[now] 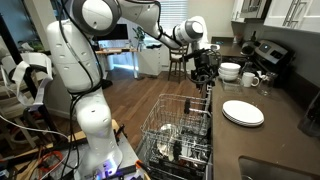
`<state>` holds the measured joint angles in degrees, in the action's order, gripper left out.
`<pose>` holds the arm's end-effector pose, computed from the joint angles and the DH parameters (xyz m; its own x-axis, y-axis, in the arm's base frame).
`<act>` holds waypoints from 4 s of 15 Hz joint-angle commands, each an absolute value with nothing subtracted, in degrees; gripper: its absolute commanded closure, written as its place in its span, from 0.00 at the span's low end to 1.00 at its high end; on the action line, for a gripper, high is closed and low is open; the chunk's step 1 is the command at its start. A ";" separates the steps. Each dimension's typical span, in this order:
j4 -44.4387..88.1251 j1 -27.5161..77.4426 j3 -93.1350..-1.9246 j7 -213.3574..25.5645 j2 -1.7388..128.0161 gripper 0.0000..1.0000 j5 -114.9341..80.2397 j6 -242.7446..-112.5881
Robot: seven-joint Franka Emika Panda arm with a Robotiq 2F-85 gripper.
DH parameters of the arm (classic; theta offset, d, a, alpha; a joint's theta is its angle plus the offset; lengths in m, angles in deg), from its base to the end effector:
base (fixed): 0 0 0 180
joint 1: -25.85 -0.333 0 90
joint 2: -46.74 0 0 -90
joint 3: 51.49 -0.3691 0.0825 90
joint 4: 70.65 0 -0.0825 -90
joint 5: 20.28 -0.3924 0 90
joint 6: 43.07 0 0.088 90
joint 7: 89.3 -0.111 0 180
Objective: Put one white plate inside the dishwasher
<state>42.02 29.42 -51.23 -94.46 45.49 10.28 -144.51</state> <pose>0.5376 -0.0826 0.5245 0.9869 -0.0430 -0.1556 0.0391 -0.8713 0.4892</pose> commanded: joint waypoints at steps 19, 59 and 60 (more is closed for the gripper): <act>22.89 27.04 -48.77 -94.20 64.73 0.00 21.42 -151.25; 0.96 20.95 -41.95 -110.60 90.99 0.50 28.03 -148.52; 0.77 20.91 -42.00 -110.50 91.20 0.45 27.94 -148.51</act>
